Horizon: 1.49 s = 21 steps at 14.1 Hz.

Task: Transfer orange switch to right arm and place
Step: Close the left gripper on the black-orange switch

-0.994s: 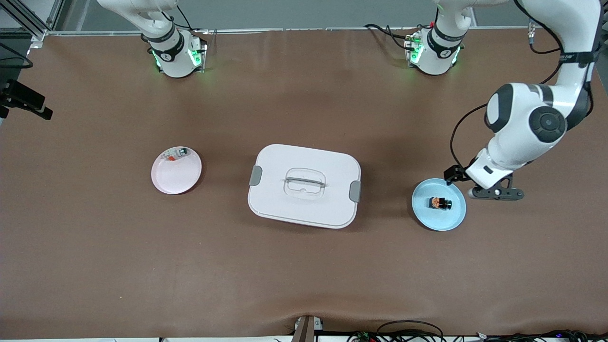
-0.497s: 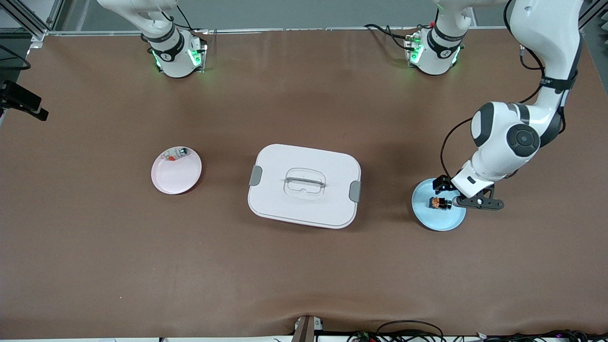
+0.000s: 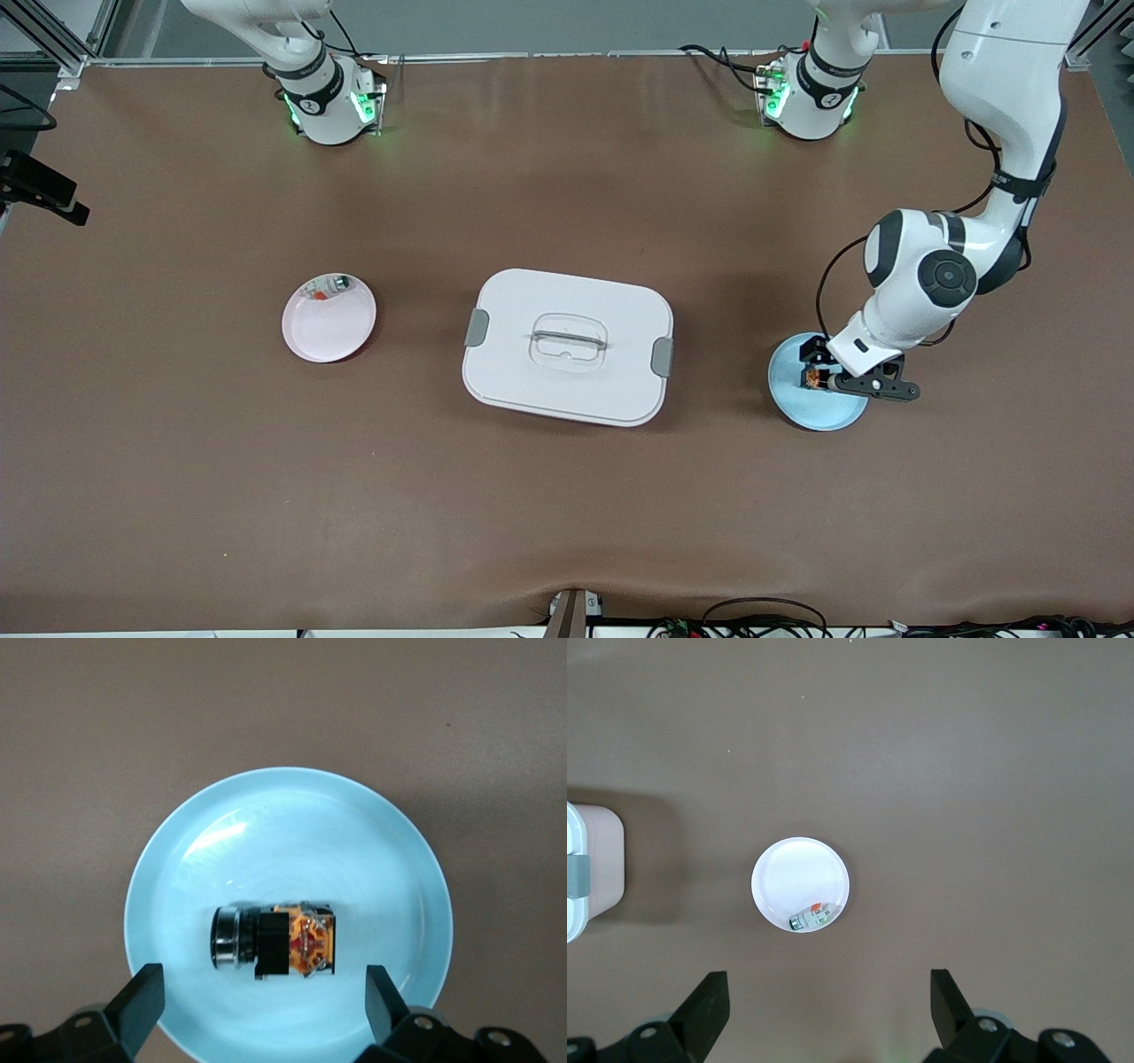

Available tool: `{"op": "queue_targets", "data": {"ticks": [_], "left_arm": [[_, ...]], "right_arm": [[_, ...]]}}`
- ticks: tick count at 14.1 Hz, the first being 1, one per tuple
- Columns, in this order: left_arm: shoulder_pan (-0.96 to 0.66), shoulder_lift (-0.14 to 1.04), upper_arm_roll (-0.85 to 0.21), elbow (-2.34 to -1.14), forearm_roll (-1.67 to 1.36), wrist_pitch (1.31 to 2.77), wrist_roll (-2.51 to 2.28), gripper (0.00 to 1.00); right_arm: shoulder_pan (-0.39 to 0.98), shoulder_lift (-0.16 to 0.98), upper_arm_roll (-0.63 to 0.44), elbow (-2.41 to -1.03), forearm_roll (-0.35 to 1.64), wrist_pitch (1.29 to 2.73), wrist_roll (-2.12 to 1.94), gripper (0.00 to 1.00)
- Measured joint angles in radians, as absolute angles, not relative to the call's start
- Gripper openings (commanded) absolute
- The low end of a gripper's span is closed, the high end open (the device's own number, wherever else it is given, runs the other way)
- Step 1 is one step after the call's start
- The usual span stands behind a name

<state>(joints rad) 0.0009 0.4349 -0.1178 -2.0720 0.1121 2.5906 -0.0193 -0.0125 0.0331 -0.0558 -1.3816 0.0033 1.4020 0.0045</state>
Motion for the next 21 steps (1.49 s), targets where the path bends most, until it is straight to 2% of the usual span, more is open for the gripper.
{"op": "queue_targets", "data": {"ticks": [5, 8, 10, 11, 14, 17, 21], "left_arm": [[0.001, 0.487, -0.118, -2.072, 0.112, 2.652, -0.019, 1.00], [0.001, 0.505, -0.118, -2.073, 0.112, 2.662, -0.019, 0.92], [0.001, 0.515, -0.118, -2.073, 0.112, 2.662, -0.019, 0.79], [0.001, 0.521, -0.118, -2.073, 0.112, 2.662, -0.019, 0.67], [0.001, 0.530, -0.118, -2.075, 0.113, 2.661, -0.019, 0.03], [0.001, 0.509, -0.118, -2.068, 0.113, 2.610, -0.019, 0.00], [0.001, 0.394, -0.118, -2.055, 0.113, 2.472, -0.033, 0.00]], "right_arm": [[-0.012, 0.033, -0.056, -1.382, 0.006, 1.398, 0.005, 1.00], [-0.012, 0.033, -0.055, -1.382, 0.010, 1.397, 0.005, 1.00], [-0.019, 0.033, -0.057, -1.382, 0.048, 1.398, 0.005, 1.00], [-0.032, 0.033, -0.058, -1.382, 0.080, 1.399, 0.005, 1.00], [-0.057, 0.033, -0.058, -1.382, 0.096, 1.399, -0.004, 1.00], [-0.049, 0.033, -0.047, -1.382, 0.041, 1.400, -0.007, 1.00], [-0.028, 0.033, -0.042, -1.382, 0.018, 1.401, -0.007, 1.00]]}}
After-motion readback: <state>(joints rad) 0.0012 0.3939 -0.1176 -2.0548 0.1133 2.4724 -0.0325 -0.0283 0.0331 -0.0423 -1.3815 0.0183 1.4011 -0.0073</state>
